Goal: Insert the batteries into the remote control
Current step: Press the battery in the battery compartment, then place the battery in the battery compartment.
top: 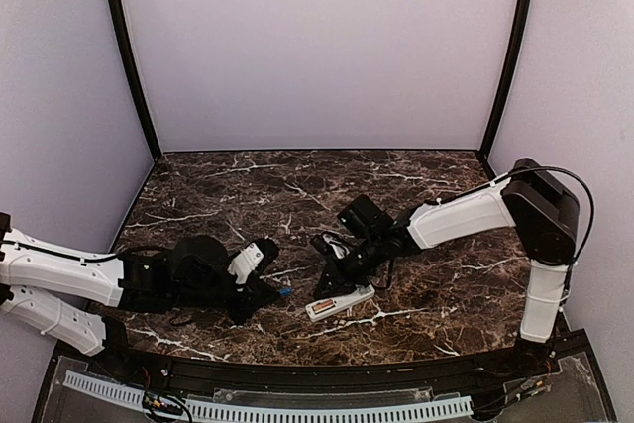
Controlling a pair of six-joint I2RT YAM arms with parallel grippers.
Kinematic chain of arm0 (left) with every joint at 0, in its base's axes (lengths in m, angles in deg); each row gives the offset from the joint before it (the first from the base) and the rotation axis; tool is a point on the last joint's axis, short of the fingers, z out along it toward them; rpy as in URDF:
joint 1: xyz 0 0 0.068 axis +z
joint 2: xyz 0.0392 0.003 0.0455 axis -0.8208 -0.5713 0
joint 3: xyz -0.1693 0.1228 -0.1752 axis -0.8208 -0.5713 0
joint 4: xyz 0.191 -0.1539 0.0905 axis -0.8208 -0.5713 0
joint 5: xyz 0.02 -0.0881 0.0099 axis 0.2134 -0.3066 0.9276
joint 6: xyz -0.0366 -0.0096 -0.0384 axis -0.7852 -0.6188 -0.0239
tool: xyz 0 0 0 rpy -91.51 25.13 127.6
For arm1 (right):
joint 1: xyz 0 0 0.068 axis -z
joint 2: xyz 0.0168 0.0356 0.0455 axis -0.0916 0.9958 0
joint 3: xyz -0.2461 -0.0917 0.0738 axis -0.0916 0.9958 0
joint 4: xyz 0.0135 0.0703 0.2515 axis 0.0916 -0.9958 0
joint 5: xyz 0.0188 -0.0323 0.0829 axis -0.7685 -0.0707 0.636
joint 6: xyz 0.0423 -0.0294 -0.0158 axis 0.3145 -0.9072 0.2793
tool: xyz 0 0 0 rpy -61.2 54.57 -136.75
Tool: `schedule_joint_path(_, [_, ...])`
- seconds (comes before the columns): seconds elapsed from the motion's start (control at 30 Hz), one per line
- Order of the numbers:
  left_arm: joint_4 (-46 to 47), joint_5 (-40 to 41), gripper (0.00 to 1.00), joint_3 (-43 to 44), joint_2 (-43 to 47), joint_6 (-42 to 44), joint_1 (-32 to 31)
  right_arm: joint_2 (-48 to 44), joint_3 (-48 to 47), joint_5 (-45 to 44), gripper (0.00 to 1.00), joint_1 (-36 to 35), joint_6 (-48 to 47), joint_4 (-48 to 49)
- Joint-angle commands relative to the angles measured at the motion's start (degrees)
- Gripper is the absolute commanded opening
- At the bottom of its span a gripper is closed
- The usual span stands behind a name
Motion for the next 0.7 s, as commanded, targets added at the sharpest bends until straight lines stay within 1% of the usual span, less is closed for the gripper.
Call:
schedule_joint_path(0.0, [1.12, -2.72, 0.0, 1.69, -4.19, 3.76, -0.16, -5.02, -4.11, 0.96, 0.0, 0.89, -0.21, -1.69])
schedule_joint_path(0.17, [5.41, -6.98, 0.0, 4.44, -10.05, 5.7, -0.82, -8.47, -2.89, 0.23, 0.0, 3.25, 1.48, -1.32])
schedule_joint_path(0.27, [7.54, -7.71, 0.0, 6.15, -13.65, 7.64, -1.32, -10.04, -0.42, -1.22, 0.0, 4.95, 2.64, -1.18])
schedule_joint_path(0.37, [10.16, -8.39, 0.0, 7.83, -17.49, 9.45, -1.34, -10.67, 2.63, -0.86, 0.0, 5.61, 3.44, 0.03])
schedule_joint_path(0.57, [11.5, -10.4, 0.0, 10.04, -22.14, 10.8, -1.34, -11.41, 5.19, -1.35, 0.0, 5.62, 3.16, -0.58])
schedule_joint_path(0.67, [10.81, -9.94, 0.0, 11.12, -23.76, 11.51, -1.34, -11.59, 5.95, -1.19, 0.0, 5.62, 2.88, -0.7])
